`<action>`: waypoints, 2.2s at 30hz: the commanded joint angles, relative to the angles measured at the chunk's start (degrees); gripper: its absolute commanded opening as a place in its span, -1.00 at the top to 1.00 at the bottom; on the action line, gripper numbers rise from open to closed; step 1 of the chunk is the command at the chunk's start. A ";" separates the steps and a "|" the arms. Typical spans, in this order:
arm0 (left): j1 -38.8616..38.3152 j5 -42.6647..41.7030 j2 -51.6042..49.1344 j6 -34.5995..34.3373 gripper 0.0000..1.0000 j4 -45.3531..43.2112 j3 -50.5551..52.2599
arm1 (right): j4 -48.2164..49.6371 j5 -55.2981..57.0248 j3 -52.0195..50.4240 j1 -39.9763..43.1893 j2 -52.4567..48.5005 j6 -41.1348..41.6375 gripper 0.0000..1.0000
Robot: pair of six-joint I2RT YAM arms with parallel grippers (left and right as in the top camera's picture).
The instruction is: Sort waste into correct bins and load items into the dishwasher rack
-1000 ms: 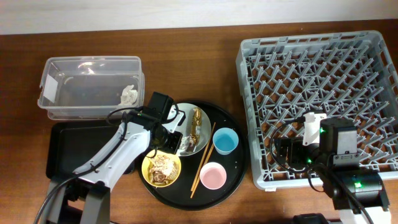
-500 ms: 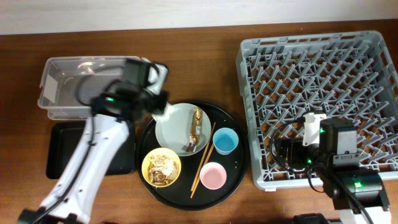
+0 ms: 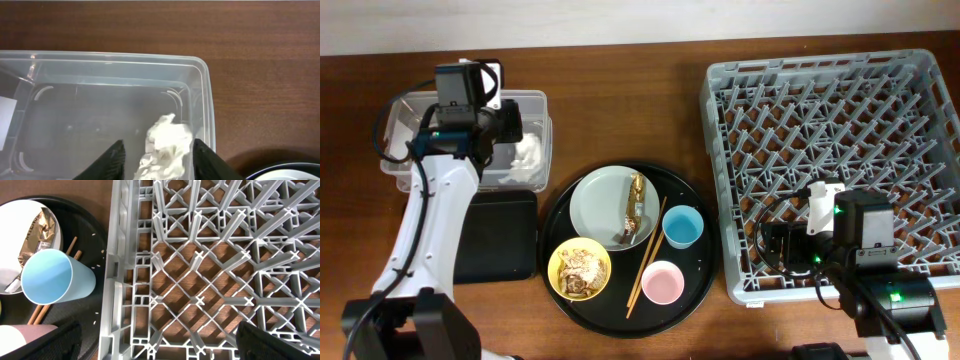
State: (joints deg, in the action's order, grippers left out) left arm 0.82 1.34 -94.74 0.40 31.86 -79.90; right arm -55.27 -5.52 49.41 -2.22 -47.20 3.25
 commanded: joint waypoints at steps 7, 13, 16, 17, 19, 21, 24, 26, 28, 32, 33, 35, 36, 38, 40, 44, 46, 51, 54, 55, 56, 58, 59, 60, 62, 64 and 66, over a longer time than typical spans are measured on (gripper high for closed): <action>-11.52 -17.49 1.03 0.46 -0.02 9.64 -0.39 | 0.17 -0.28 1.18 0.37 0.15 0.59 -0.97; -24.35 -17.49 -8.35 0.22 -0.01 14.64 0.26 | 0.11 -0.28 1.18 0.37 0.15 0.59 -0.97; -27.15 -16.94 -13.97 0.07 0.00 16.11 0.26 | 0.11 -0.28 1.18 0.37 0.15 0.59 -0.97; -27.69 -15.02 -15.45 -1.16 0.00 16.26 0.26 | 0.11 -0.28 1.18 0.37 0.15 0.59 -0.97; -28.04 -14.45 -18.18 -1.31 0.00 16.37 0.26 | 0.11 -0.28 1.18 0.37 0.15 0.59 -0.97; -28.04 -14.53 -19.87 -2.23 0.01 16.96 0.26 | 0.11 -0.28 1.18 0.37 0.15 0.59 -0.97; -28.04 -14.64 -20.20 -2.36 0.33 17.07 0.26 | 0.11 -0.28 1.18 0.37 0.15 0.59 -0.97; -28.04 -14.67 -20.24 -2.36 0.47 17.09 0.26 | 0.07 -0.28 1.18 0.37 0.15 0.59 -0.97; -28.22 -14.64 -20.24 -2.36 0.62 17.09 0.26 | -0.07 -0.28 1.18 0.37 0.15 0.59 -0.97; -28.41 -14.62 -20.68 -2.36 0.61 17.07 0.26 | -0.07 -0.28 1.18 0.37 0.15 0.59 -0.97; -28.61 -14.62 -20.90 -2.36 0.61 17.05 0.26 | -0.04 -0.28 1.18 0.37 0.15 0.59 -0.97; -28.83 -14.56 -20.98 -2.34 0.87 16.85 0.26 | -0.04 -0.28 1.18 0.37 0.15 0.59 -0.98; -28.83 -14.03 -20.96 -2.34 0.99 16.87 0.24 | -0.04 -0.28 1.18 0.37 0.15 0.59 -0.97; -28.59 -10.60 -20.55 -2.36 1.00 17.31 0.11 | -0.04 -0.28 1.18 0.37 0.15 0.59 -0.97; -28.06 -8.44 -18.05 -2.38 1.00 17.38 0.07 | -0.04 -0.28 1.18 0.37 0.15 0.59 -0.97; -21.44 -2.32 -3.63 -2.36 1.00 16.41 0.07 | -0.02 -0.28 1.18 0.37 0.15 0.59 -0.97; -15.96 -1.86 1.57 -2.38 1.00 13.53 0.07 | -0.02 -0.28 1.18 0.37 0.15 0.59 -0.97; -0.39 -1.90 2.25 -2.58 1.00 5.66 0.09 | -0.07 -0.28 1.18 0.37 0.17 0.59 -0.97; 4.94 -1.92 -0.94 -2.58 0.99 3.96 0.09 | -0.02 -0.28 1.18 0.37 0.15 0.59 -0.97; 6.05 -1.95 -2.56 -2.58 0.99 3.78 0.09 | -0.02 -0.28 1.18 0.37 0.15 0.59 -0.97; 6.99 -1.97 -4.61 -2.58 0.98 3.37 0.09 | -0.04 -0.28 1.18 0.37 0.15 0.59 -0.97; 8.11 -1.95 -7.50 -2.58 0.81 2.29 0.09 | -0.04 -0.31 1.18 0.37 0.15 0.59 -0.97; 8.37 -1.95 -7.76 -2.58 0.65 1.79 0.09 | -0.04 -0.28 1.18 0.37 0.15 0.59 -0.97; 8.37 -1.97 -7.78 -2.58 0.48 1.27 0.07 | -0.04 -0.28 1.18 0.37 0.15 0.59 -0.98; 8.31 -2.56 -6.12 -2.56 0.05 1.18 -0.61 | -0.04 -0.28 1.18 0.37 0.15 0.59 -0.97; 8.31 -6.86 -1.49 -2.56 -0.04 1.36 -0.68 | -0.04 -0.28 1.18 0.37 0.15 0.59 -0.97; 7.41 -11.17 3.15 -2.56 -0.09 3.52 -0.68 | -0.04 -0.28 1.18 0.37 0.15 0.59 -0.97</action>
State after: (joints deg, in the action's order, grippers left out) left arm 8.82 -3.05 -100.47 -2.63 33.54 -79.79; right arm -55.35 -5.52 49.41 -2.22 -47.20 3.29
